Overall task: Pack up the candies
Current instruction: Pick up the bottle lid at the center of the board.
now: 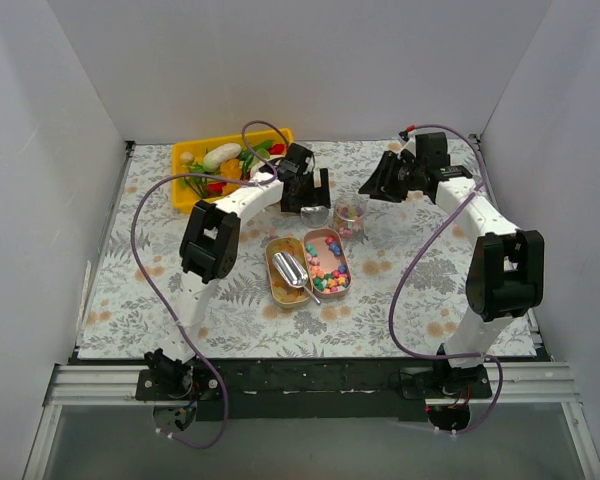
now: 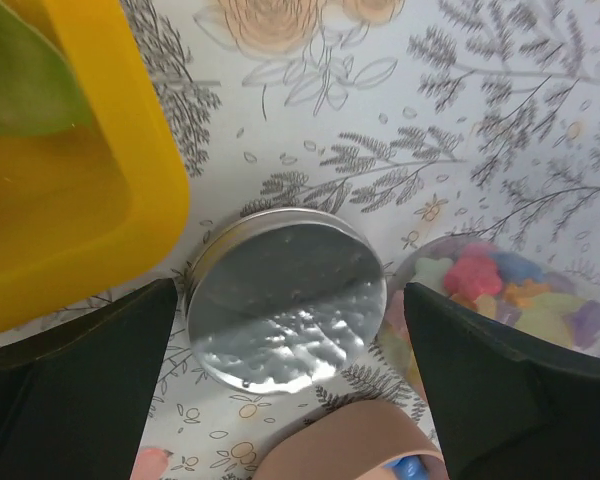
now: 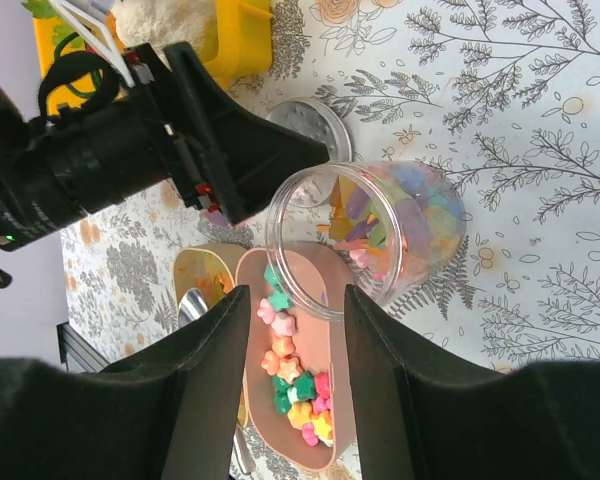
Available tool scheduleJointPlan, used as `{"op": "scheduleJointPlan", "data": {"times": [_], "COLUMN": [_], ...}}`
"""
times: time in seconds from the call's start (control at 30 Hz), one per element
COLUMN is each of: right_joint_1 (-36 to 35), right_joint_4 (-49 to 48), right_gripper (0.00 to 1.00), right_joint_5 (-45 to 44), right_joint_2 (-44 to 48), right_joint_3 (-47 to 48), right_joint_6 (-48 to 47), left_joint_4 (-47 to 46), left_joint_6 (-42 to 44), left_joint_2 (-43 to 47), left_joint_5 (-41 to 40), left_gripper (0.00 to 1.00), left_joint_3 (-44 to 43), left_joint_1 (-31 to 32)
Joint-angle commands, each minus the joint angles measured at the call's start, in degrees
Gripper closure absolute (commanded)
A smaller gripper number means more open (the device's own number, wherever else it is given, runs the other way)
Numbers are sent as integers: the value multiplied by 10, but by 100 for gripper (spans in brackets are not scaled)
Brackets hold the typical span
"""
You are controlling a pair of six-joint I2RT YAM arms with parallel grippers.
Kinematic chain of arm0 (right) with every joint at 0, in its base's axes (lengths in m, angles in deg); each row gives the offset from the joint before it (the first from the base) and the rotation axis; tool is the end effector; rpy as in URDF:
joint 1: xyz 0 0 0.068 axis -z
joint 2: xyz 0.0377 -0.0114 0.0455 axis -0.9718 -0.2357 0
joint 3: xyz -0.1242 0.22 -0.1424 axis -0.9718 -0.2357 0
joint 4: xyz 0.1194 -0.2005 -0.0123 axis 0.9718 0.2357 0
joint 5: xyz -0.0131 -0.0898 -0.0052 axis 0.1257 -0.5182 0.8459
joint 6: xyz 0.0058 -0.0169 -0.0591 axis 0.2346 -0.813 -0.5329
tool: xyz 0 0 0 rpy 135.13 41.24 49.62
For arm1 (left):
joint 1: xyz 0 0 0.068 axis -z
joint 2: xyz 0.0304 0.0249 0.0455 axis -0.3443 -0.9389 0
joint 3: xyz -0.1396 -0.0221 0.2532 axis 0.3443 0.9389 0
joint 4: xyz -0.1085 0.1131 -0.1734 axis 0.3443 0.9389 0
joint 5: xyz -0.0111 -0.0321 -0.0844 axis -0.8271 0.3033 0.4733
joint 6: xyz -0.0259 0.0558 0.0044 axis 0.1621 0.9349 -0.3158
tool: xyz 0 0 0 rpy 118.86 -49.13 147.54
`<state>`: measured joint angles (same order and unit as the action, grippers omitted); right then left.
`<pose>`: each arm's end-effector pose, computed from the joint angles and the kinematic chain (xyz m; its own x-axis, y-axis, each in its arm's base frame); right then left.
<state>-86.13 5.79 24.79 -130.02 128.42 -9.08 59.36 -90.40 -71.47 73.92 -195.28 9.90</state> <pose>0.3698 0.0849 0.2990 -0.7881 0.2952 -0.5402 -0.1357 0.7726 0.6202 0.4433 -0.2611 0.1934 -0.7688 -0.6185 -0.1622 -0.4374 0.6938 -0.5722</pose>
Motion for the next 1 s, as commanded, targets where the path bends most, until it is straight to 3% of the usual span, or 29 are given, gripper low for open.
{"op": "scheduleJointPlan", "data": {"times": [0.0,0.37,0.63,0.87,0.97], "right_joint_1": [1,6,7,7,7], "right_joint_4": [6,2,-1,-6,-8], "right_gripper": [50,50,51,52,53], "right_joint_5": [-14,-9,2,5,5], "right_joint_2": [37,52,50,61,64], "right_joint_3": [-6,-30,-36,-51,-58], "right_joint_6": [-10,-4,7,9,11], "left_joint_4": [34,74,84,106,113], "left_joint_6": [10,34,76,61,48], "left_joint_2": [4,-25,-25,-15,-11], "left_joint_5": [0,-41,-119,-196,-215], "left_gripper": [2,2,2,20,23], "left_joint_3": [-13,-46,-50,-6,19], "left_joint_1": [8,21,56,56,56]}}
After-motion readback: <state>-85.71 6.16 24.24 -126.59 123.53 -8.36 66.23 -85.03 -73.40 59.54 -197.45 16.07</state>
